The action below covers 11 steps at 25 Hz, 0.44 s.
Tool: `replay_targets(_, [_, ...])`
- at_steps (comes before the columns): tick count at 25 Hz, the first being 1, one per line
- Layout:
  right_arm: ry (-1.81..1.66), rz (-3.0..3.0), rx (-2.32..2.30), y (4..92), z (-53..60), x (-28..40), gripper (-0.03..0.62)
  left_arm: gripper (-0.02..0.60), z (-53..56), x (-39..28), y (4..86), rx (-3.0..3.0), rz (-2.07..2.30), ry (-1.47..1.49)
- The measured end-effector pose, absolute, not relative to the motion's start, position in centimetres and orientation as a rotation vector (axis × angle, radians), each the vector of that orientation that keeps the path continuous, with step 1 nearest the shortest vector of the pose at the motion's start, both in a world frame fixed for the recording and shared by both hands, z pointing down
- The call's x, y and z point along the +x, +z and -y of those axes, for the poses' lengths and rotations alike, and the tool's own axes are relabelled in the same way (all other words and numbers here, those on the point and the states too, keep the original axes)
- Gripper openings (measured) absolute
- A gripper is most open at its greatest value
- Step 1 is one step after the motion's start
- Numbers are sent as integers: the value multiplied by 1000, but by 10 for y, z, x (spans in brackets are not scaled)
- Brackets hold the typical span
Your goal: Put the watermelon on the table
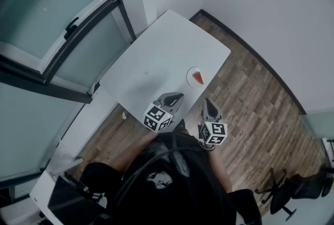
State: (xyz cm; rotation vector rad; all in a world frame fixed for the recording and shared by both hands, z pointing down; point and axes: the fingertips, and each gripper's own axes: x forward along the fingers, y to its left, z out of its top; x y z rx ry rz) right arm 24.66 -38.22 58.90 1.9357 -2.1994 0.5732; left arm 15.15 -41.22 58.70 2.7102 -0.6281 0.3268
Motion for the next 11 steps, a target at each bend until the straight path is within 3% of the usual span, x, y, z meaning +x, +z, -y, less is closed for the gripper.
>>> replay_targets(11, [547, 2225, 1886, 596, 380, 242, 12, 6, 414, 146, 592, 2680, 658, 318])
